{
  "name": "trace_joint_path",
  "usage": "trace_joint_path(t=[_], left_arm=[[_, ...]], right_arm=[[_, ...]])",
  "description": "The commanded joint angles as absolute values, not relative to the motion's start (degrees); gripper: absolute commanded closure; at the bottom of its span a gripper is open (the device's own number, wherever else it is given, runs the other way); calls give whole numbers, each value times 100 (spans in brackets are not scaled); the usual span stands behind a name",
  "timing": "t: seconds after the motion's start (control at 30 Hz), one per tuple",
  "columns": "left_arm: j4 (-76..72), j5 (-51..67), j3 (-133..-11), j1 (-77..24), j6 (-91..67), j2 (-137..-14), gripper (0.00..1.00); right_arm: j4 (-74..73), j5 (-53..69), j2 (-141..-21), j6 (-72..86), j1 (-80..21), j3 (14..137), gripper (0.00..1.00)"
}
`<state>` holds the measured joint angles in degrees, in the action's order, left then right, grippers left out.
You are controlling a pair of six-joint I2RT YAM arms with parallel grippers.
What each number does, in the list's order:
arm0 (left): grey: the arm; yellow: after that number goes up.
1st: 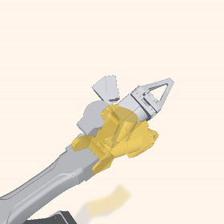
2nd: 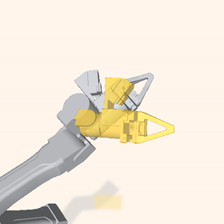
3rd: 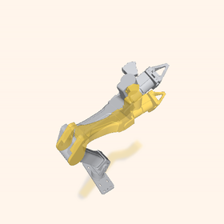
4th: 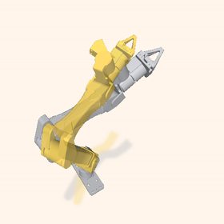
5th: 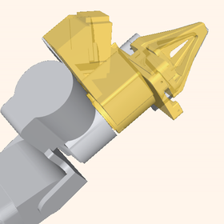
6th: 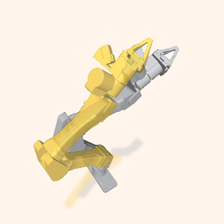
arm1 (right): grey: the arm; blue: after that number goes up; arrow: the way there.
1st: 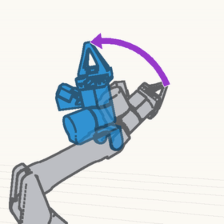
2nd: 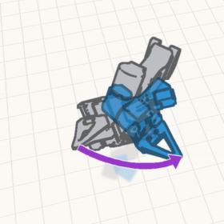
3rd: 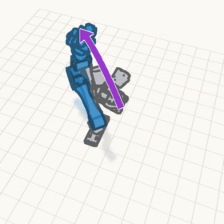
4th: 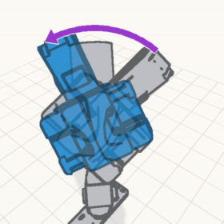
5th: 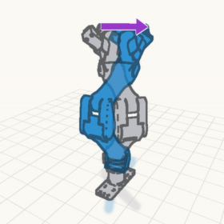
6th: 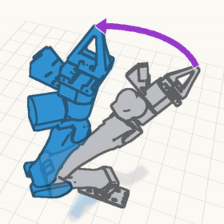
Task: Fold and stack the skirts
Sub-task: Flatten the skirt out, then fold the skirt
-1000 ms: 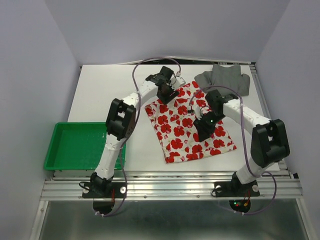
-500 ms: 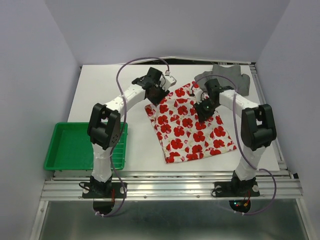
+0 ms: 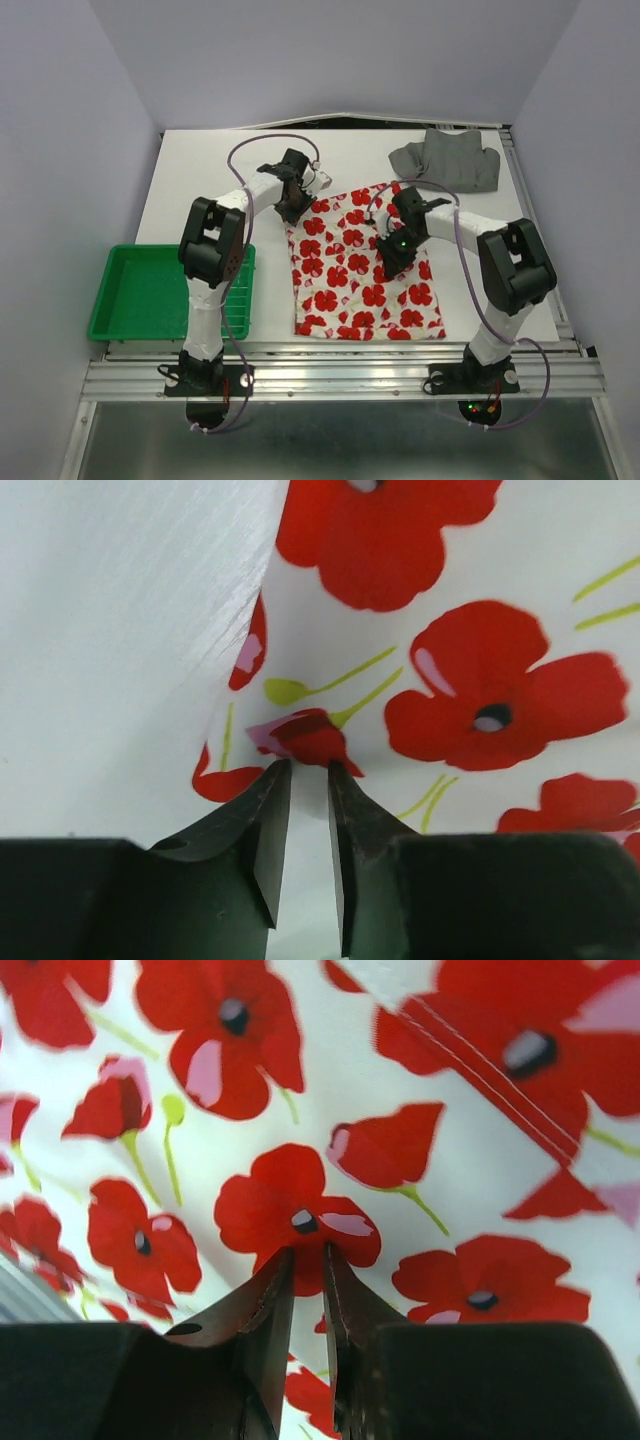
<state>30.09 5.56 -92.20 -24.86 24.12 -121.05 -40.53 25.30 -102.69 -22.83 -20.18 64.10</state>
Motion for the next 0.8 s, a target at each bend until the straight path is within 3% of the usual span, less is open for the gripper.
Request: trace_joint_path(t=[0.0, 0.23, 0.43, 0.57, 0.77], left_arm=[[3401, 720, -9913, -2479, 2698, -12269, 59], [3604, 993, -10398, -2417, 2716, -12015, 47], [3595, 1335, -10503, -2171, 3198, -11532, 37], [3787, 1415, -10827, -2083, 3515, -11671, 35], [4096, 1863, -11285, -1890, 3647, -12094, 35]], right_arm=[[-4193, 3418, -10485, -1697, -2759, 6293, 76], [-4157, 3841, -10574, -1143, -2892, 7232, 63], [-4315, 3236, -10142, -1528, -2093, 8822, 44], [-4368, 1999, -10660, -2758, -1775, 9877, 44], [-4342, 1758, -11775, -3909, -1600, 10923, 47]])
